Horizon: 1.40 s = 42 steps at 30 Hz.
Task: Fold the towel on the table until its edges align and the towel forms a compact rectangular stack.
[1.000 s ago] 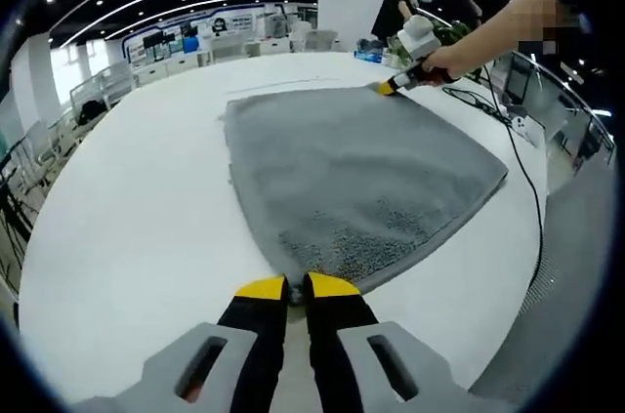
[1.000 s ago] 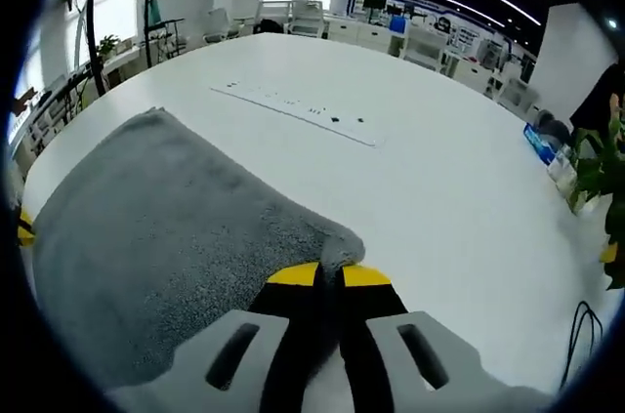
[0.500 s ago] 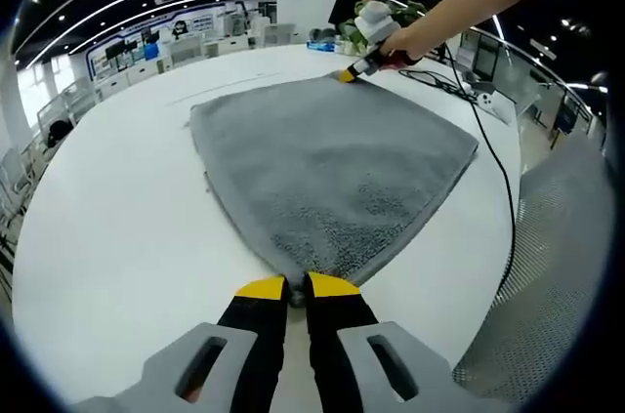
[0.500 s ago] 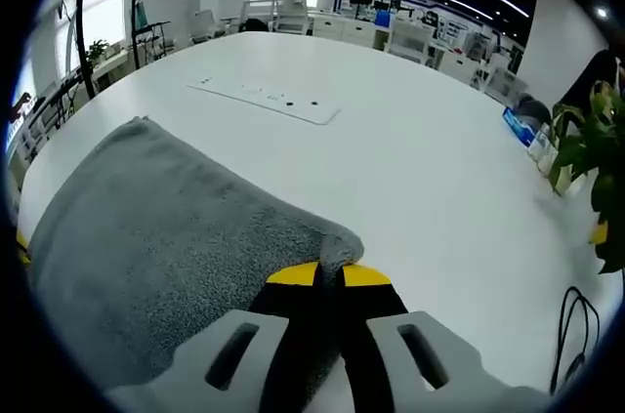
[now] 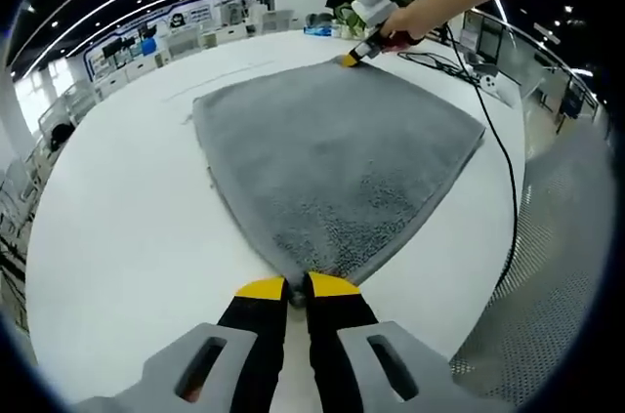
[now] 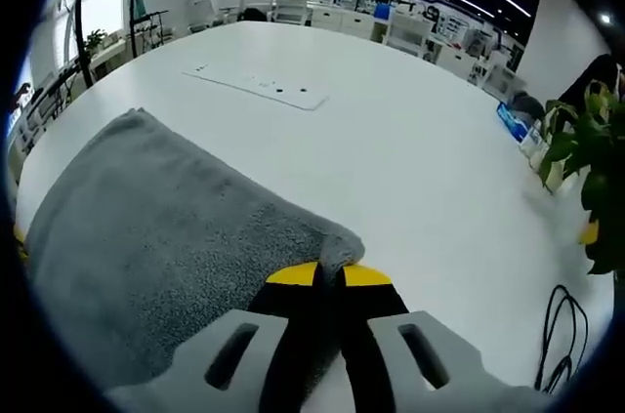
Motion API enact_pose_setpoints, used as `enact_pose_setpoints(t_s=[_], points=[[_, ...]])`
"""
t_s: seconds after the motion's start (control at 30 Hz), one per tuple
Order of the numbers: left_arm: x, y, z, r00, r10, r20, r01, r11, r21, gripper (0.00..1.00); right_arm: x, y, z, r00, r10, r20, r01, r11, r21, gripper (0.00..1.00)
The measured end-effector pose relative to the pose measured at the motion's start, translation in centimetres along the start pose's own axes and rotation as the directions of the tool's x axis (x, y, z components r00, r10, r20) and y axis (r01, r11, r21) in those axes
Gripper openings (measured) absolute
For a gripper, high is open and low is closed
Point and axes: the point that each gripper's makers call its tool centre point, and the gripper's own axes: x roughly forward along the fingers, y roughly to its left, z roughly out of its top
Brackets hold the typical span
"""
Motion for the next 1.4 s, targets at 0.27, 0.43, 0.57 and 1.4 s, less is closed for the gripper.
enact_pose_setpoints(t_s=[0.27, 0.43, 0.57, 1.4], points=[[-0.2, -0.1, 0.2, 0.999, 0.03, -0.025, -0.03, 1.0, -0.008, 0.07, 0.0, 0.5, 0.3, 0.998, -0.028, -0.054, 0.018, 0.984, -0.175, 0.05], [-0.3, -0.1, 0.2, 0.999, 0.031, -0.037, -0.031, 0.999, -0.007, 0.08, -0.3, 0.3, 0.3, 0.999, 0.011, -0.039, -0.014, 0.997, -0.071, 0.05], [-0.5, 0.0, 0.3, 0.996, 0.05, -0.076, -0.047, 0.998, 0.037, 0.11, -0.3, 0.6, 0.2, 0.996, 0.074, -0.049, -0.08, 0.985, -0.15, 0.06], [0.7, -9.1, 12.4, 0.973, -0.165, 0.16, 0.151, 0.984, 0.094, 0.36, -3.7, -1.0, 0.6, 0.971, 0.152, 0.186, -0.185, 0.967, 0.175, 0.32]])
